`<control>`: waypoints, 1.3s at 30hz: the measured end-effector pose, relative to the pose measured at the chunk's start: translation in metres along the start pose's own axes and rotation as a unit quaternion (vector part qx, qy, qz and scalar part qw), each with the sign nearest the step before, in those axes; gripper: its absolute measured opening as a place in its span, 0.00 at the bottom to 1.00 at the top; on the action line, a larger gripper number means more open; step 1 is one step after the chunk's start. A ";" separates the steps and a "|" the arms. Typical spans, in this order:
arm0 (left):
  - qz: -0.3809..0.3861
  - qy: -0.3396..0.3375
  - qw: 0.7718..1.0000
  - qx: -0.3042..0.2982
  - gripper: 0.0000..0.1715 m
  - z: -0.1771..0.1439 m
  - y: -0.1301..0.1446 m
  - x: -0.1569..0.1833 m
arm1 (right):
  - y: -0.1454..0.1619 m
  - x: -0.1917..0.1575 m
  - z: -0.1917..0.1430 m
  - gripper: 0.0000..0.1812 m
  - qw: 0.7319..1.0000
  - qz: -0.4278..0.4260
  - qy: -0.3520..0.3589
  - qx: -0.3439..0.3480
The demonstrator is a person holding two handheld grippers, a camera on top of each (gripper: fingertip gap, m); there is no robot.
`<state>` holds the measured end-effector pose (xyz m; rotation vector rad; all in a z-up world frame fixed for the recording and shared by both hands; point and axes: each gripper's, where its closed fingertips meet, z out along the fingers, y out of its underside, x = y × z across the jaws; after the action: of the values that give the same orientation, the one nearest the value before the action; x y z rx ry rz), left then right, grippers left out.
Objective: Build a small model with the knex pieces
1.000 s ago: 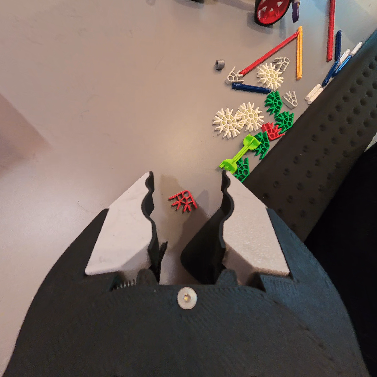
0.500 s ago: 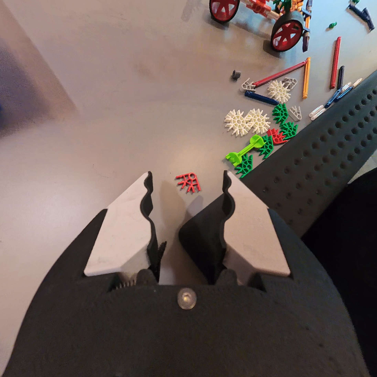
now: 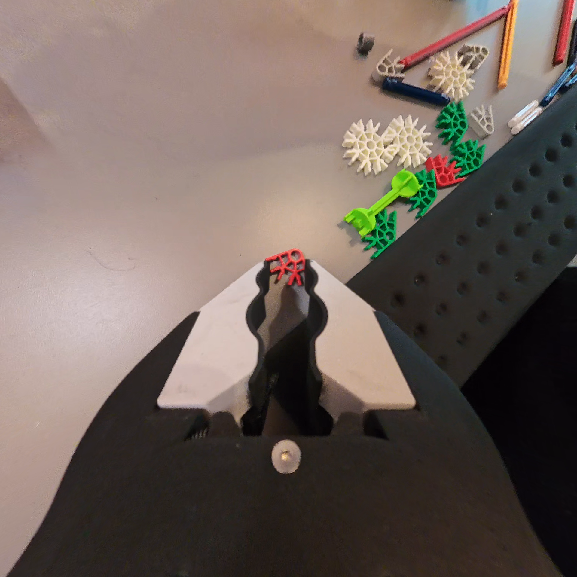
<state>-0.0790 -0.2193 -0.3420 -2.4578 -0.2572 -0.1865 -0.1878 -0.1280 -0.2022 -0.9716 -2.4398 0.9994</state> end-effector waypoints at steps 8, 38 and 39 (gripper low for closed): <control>0.006 0.005 1.000 0.029 0.00 -0.005 -0.014 -0.006 | 0.141 -0.102 -0.018 0.27 0.990 0.107 -0.057 -0.078; 0.141 -0.014 0.985 0.098 0.12 0.009 -0.088 -0.011 | 0.118 -0.084 0.005 0.16 0.994 0.110 0.013 -0.006; 0.138 -0.041 0.983 0.117 0.12 -0.011 -0.100 -0.025 | 0.095 -0.072 0.005 0.16 0.995 0.100 0.016 0.016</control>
<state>-0.1274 -0.1525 -0.2791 -2.2401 0.0284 0.0615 -0.0948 -0.1315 -0.2763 -1.2291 -2.3278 1.0757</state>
